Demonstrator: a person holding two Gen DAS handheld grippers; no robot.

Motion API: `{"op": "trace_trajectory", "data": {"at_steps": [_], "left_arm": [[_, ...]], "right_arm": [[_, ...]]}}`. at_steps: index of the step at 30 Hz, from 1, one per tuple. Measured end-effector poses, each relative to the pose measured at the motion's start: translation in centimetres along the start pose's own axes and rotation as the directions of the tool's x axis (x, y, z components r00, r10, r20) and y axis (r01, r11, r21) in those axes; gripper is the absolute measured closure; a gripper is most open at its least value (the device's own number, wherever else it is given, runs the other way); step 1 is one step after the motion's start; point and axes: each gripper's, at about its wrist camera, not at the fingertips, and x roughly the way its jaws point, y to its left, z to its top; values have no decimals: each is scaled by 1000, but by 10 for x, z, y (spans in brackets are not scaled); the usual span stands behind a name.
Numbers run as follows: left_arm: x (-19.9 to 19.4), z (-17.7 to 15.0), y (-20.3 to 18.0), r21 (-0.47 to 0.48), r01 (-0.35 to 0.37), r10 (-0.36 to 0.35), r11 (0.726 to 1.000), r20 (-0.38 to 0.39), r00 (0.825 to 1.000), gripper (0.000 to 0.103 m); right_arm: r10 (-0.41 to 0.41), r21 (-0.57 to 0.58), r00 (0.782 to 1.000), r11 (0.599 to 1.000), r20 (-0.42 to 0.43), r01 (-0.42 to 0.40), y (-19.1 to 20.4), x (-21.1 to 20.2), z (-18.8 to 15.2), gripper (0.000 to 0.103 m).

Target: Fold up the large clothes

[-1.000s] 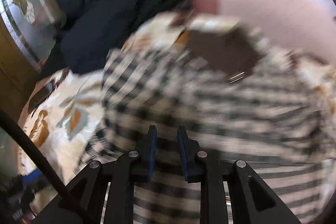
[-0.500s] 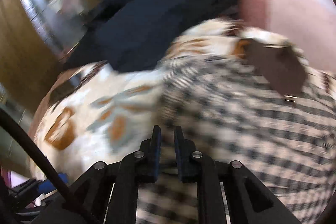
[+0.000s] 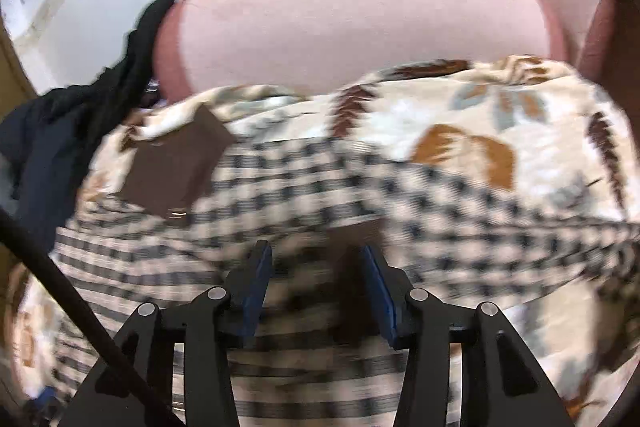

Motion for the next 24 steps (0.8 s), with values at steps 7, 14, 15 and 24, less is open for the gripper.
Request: {"op": "trace_trajectory", "data": {"at_steps": [7,14,15,24], "left_arm": [[12,-2,-6,24,-49,50,998,-18,999,53],[14,-2,-5,21,-65,65,998,-28,997,53],[13,-2,-6,22,-64,65,998,-28,998,53],[5,-9,-11,2,-33,33,999,-39,999,48]], "right_arm": [[-85,-17,990,996,-114,83,-6,43,0,94],[-58,-28,998,998,-33,57,-12,-4,-2,82],[-48,-31,999,998,-12,48,-17,-20,-8,73],[-319,-45,944,945,87,323,-153,-126,-75,28]]}}
